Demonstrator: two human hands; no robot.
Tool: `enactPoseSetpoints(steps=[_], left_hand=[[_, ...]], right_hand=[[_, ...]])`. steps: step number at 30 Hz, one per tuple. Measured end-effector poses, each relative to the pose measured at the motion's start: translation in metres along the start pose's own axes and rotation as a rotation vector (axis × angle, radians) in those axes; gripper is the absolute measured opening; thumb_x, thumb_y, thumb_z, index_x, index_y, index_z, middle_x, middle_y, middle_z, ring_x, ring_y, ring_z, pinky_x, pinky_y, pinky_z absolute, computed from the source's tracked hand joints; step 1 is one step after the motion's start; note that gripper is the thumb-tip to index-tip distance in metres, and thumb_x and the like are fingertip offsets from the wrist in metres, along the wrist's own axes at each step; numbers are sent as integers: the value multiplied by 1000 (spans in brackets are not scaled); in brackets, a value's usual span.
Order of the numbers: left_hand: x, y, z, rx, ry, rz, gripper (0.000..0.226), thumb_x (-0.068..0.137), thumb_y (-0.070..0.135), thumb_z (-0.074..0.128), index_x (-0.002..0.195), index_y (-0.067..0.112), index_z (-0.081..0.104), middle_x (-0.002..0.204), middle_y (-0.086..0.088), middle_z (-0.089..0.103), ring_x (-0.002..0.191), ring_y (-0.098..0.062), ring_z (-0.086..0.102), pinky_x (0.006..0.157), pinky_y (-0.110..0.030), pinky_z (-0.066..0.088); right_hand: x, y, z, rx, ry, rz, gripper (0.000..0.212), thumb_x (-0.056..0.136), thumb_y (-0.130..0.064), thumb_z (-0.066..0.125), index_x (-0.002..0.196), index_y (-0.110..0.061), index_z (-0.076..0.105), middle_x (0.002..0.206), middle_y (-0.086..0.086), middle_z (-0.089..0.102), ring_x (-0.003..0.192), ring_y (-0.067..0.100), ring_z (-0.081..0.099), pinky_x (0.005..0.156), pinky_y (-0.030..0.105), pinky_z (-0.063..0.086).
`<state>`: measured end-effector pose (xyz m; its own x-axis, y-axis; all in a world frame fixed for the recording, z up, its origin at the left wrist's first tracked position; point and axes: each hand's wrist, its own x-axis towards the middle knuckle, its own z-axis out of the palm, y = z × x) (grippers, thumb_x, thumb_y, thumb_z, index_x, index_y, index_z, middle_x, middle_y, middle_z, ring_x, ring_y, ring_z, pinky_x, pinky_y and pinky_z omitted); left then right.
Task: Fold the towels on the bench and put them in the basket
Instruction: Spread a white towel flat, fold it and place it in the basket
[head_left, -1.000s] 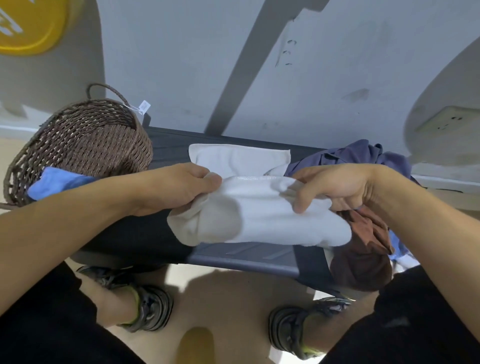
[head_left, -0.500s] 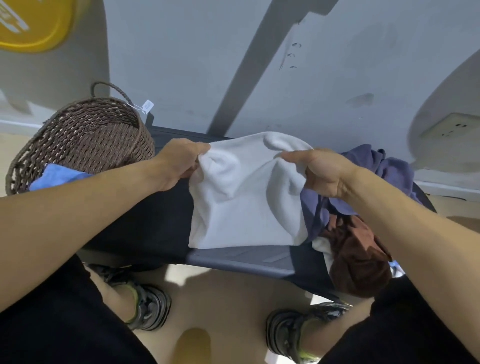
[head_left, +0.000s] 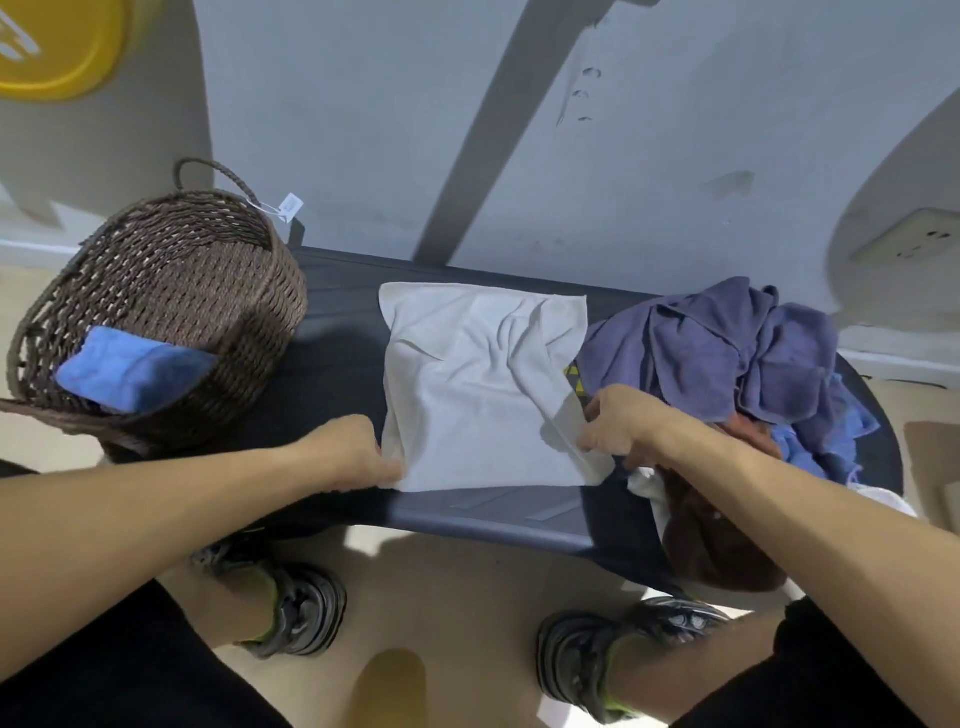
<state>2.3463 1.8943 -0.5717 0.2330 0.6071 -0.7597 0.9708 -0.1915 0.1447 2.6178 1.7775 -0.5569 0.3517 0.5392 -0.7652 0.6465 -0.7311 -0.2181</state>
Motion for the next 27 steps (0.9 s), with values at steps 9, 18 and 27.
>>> enactPoseSetpoints(steps=[9,18,27], left_hand=[[-2,4,-14,-381,16,63,12,80,13,68,73,4,70,73,-12,73,64,-19,62,56,-26,47],[-15,-13,-24,-447,66,101,18,91,7,58,85,15,73,78,-11,75,60,-13,60,56,-26,47],[-18,-25,7,-392,-45,232,2,82,23,78,83,23,77,72,13,73,68,-2,63,62,-17,44]], right_hand=[[-7,1,-4,-50,-94,-40,16,78,-19,77,85,-9,66,63,5,63,51,20,59,44,20,46],[-27,18,-55,-80,-256,30,25,67,-19,91,82,-5,76,52,4,58,45,18,57,57,27,55],[-19,-46,-39,-517,156,-213,23,79,-29,75,88,-9,70,90,9,71,86,28,66,79,34,57]])
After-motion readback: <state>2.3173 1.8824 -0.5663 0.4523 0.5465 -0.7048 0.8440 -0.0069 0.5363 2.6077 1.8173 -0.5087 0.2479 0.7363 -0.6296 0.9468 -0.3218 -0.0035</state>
